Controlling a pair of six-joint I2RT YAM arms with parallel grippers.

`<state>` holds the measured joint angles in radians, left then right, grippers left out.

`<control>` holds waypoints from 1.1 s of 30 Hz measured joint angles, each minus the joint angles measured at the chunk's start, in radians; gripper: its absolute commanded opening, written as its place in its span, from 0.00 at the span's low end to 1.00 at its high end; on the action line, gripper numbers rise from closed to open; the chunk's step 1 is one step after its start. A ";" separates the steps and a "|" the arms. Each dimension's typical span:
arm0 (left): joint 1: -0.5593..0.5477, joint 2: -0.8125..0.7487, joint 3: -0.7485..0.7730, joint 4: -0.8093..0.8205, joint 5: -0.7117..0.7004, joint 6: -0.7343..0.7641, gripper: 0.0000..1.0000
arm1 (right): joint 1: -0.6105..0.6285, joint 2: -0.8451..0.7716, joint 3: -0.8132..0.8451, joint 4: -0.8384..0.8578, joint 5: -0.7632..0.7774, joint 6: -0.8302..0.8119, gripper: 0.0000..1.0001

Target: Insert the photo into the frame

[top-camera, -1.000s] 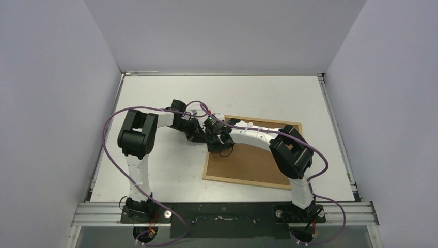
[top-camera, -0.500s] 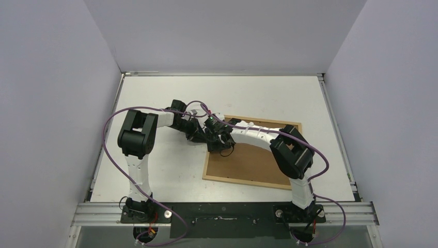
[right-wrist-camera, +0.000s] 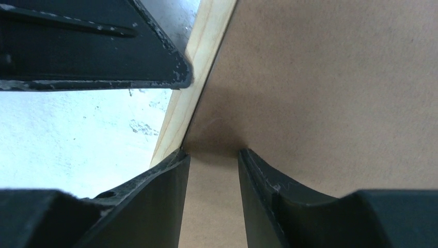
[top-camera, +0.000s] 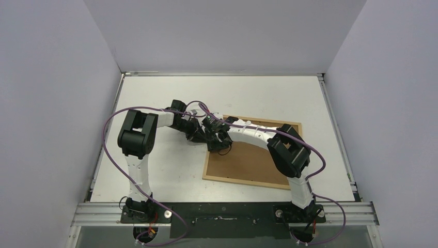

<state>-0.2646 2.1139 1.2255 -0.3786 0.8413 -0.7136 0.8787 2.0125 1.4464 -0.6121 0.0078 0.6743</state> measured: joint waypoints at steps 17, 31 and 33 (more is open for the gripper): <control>0.000 0.002 0.000 0.000 0.003 0.000 0.10 | 0.019 0.014 0.017 -0.008 0.034 0.001 0.32; 0.000 0.002 0.000 0.000 0.003 0.000 0.10 | 0.069 0.038 0.055 -0.052 0.153 -0.035 0.39; 0.000 0.002 0.000 0.000 0.003 0.000 0.10 | 0.068 0.031 0.050 -0.047 0.154 -0.039 0.39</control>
<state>-0.2646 2.1155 1.2255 -0.3782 0.8440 -0.7136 0.9466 2.0438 1.4960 -0.6594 0.1616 0.6350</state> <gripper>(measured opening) 0.109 0.382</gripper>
